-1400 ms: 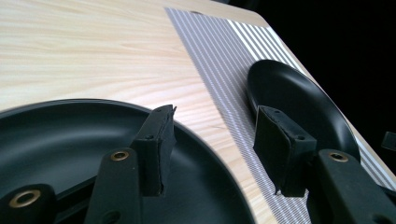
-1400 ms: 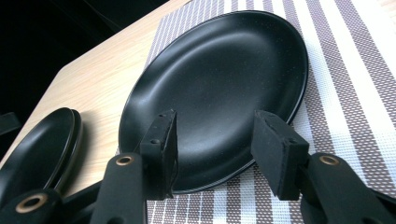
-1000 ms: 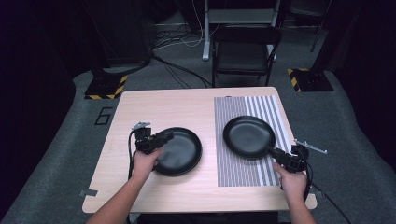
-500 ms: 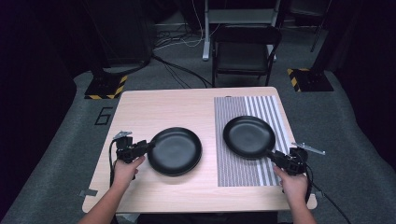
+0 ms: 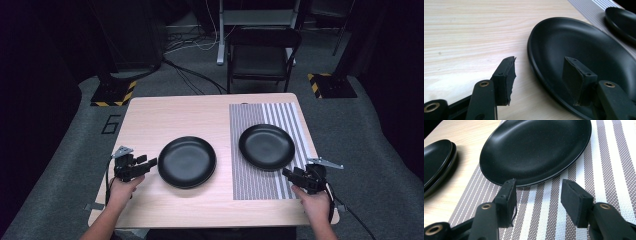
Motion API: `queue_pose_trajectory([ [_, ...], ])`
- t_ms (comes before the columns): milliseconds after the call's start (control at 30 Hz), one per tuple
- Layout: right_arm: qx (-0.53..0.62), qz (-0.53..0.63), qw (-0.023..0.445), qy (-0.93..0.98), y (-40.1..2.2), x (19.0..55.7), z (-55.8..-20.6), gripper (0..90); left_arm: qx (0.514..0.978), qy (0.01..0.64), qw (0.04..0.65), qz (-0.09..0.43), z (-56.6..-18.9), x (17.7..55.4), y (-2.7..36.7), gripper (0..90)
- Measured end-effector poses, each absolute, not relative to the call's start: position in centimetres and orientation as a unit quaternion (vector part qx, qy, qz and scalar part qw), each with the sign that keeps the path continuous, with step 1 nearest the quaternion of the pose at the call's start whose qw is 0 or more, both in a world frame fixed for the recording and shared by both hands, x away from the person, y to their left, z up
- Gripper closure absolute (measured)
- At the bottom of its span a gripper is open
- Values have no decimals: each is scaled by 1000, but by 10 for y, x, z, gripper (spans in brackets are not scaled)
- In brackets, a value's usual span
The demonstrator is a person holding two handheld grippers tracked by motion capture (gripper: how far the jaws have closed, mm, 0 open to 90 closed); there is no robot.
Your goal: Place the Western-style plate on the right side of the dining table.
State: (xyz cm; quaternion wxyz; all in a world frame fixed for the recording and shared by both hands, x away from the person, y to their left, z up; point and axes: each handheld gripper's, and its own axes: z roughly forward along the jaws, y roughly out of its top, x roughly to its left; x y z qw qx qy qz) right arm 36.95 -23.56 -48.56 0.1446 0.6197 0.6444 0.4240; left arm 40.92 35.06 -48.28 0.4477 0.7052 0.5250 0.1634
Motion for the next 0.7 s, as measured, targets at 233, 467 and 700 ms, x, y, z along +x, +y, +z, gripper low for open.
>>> queue_pose_trajectory([
  [233,609,411,148,663,-228,369,-494,433,704,529,444,169,-491,404,368,436],
  [467,605,397,162,671,-222,371,-499,430,709,539,422,170,-503,410,379,432],
  [700,595,383,208,676,-223,364,-503,432,720,541,393,185,-509,418,383,425],
])
